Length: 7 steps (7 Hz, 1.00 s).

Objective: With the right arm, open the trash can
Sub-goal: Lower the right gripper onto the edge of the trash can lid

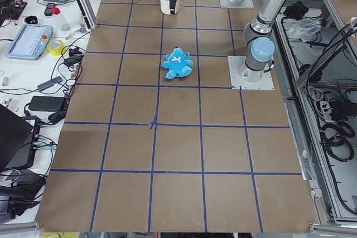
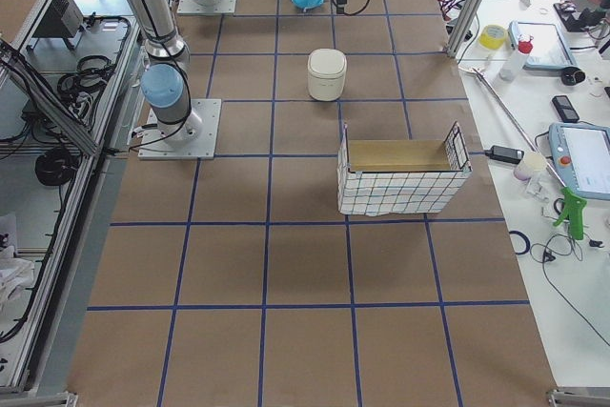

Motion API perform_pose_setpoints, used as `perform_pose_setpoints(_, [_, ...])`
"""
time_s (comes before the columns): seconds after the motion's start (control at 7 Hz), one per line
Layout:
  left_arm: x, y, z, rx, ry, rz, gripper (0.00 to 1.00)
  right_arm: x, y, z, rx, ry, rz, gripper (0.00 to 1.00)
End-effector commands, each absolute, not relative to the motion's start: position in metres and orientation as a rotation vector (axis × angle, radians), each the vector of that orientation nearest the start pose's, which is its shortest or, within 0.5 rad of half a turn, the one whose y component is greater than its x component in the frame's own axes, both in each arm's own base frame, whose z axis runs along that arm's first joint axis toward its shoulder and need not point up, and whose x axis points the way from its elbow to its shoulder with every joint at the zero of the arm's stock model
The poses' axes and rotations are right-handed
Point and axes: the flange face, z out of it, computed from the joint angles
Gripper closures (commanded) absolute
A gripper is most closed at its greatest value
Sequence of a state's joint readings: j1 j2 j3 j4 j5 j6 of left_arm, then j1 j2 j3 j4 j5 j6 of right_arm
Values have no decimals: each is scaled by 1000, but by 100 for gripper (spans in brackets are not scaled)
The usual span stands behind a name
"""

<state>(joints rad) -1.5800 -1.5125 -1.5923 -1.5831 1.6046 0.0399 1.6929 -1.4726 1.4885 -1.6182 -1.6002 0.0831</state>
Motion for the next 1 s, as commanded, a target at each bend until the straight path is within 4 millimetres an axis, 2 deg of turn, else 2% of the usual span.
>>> perform_pose_setpoints(0.0, [-134,-468,504,76,3106,-37,0,200,-517,409,-74,3163,-74,100])
perform_pose_setpoints(0.14, [-134,-468,504,76,3106,-37,0,199,-518,374,-72,3168,-34,100])
perform_pose_setpoints(0.43, [-134,-468,504,76,3106,-37,0,195,-511,336,-67,3180,35,100])
perform_pose_setpoints(0.71, [-134,-468,504,73,3106,-37,0,191,-503,309,-73,3190,97,100])
perform_pose_setpoints(0.86, [-134,-468,504,76,3106,-37,0,191,-504,303,-74,3190,112,100])
